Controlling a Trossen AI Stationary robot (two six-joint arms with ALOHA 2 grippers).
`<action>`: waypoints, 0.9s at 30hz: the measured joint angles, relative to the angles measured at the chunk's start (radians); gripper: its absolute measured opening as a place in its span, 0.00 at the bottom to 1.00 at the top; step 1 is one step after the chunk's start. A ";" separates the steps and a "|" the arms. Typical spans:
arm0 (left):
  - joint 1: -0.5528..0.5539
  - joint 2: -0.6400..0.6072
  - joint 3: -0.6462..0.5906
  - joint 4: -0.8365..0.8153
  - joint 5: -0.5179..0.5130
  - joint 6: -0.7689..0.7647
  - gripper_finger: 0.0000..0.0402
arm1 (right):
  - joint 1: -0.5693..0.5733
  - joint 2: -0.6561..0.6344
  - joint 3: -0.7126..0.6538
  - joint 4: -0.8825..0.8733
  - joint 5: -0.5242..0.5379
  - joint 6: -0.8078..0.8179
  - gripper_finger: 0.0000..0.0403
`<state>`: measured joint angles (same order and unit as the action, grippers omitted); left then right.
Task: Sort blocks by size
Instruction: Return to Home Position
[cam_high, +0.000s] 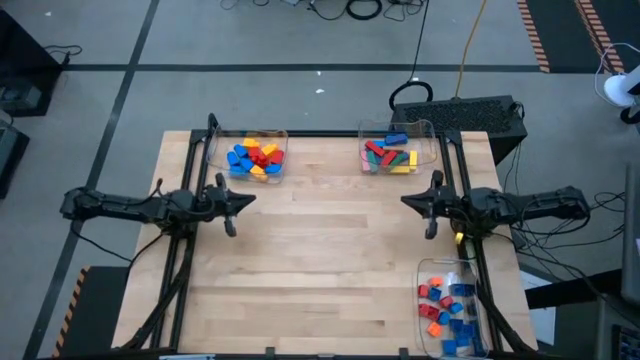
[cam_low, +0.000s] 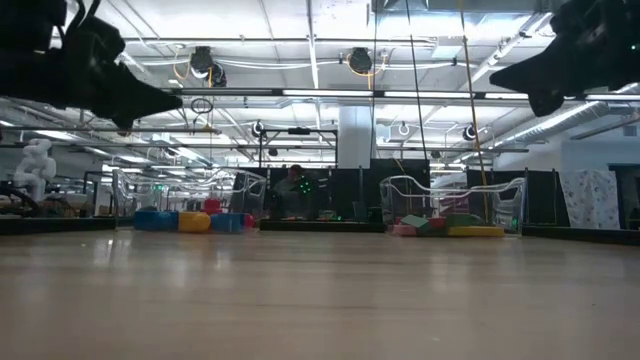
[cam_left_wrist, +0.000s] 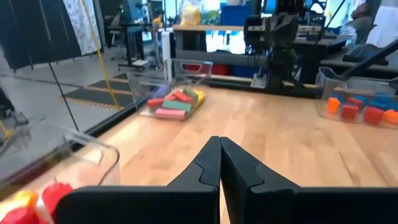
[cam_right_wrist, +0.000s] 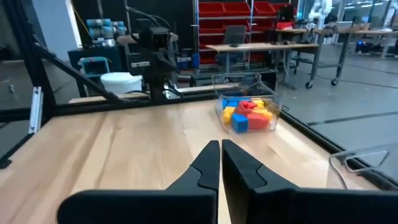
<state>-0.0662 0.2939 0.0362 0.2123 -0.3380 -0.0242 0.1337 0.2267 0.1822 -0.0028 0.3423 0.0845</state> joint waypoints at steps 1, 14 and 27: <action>0.000 -0.013 -0.002 -0.019 -0.002 -0.010 0.02 | 0.000 -0.008 0.000 -0.006 -0.004 0.000 0.00; 0.000 -0.148 -0.006 -0.165 -0.007 -0.016 0.02 | -0.004 -0.082 -0.091 0.051 -0.009 0.016 0.00; 0.000 -0.290 -0.002 -0.229 0.021 0.012 0.02 | -0.003 -0.129 -0.168 0.148 -0.035 0.008 0.00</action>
<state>-0.0666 0.0040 0.0345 -0.0172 -0.3174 -0.0122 0.1303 0.0979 0.0139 0.1455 0.3073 0.0922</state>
